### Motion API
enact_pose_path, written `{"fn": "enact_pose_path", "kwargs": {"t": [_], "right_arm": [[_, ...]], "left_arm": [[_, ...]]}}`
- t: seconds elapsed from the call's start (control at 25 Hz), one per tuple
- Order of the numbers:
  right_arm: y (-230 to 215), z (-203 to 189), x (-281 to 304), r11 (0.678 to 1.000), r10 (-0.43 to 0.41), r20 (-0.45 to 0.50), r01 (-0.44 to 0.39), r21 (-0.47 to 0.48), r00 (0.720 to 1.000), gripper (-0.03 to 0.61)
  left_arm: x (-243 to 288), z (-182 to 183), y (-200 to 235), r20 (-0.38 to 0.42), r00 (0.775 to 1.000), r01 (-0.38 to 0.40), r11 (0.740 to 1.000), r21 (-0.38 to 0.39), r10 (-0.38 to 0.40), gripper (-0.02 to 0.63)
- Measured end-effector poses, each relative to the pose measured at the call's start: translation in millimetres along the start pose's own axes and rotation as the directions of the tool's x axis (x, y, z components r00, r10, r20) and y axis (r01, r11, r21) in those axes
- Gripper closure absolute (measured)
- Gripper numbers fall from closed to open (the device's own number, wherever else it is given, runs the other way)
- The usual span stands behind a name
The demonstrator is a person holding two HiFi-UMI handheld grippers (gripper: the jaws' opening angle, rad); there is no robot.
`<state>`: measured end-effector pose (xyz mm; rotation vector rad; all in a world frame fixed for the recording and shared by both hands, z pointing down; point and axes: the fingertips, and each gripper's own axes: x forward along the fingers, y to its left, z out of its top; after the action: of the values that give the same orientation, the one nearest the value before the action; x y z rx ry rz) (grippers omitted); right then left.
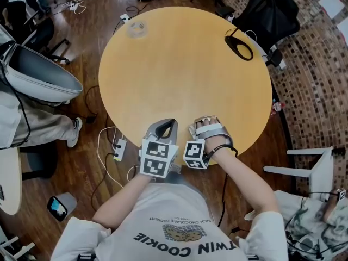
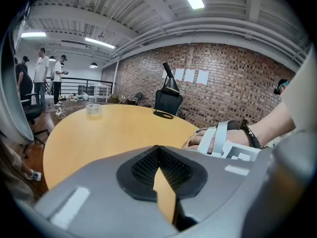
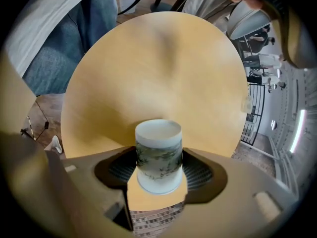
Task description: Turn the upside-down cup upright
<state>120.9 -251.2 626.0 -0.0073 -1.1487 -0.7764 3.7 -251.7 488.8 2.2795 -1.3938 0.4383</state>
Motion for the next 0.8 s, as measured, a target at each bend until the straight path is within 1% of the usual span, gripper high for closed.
{"fn": "enact_pose_path", "kwargs": {"t": [0.32, 0.64, 0.72, 0.8], "right_arm": [[-2.1, 6.6, -2.3, 0.997, -0.051, 0.07, 0.046, 0.065, 0.996, 0.285], [-2.6, -2.5, -9.0, 0.99, -0.069, 0.094, 0.057, 0.129, 0.993, 0.285], [-1.0, -4.2, -14.4, 0.985, -0.071, 0.119, 0.05, 0.164, 0.99, 0.285], [1.4, -5.7, -20.1, 0.972, -0.058, 0.172, 0.016, 0.236, 0.983, 0.285]], "left_arm": [[1.6, -2.0, -0.3, 0.0, 1.0, 0.001, 1.0, 0.002, -0.001, 0.607], [5.2, 0.0, -7.1, -0.009, 1.0, 0.016, 1.0, 0.013, -0.016, 0.607], [5.5, 0.3, -8.2, -0.01, 1.0, 0.018, 1.0, 0.017, -0.018, 0.607], [6.9, -0.5, -9.3, -0.013, 1.0, 0.021, 1.0, 0.019, -0.02, 0.607]]}}
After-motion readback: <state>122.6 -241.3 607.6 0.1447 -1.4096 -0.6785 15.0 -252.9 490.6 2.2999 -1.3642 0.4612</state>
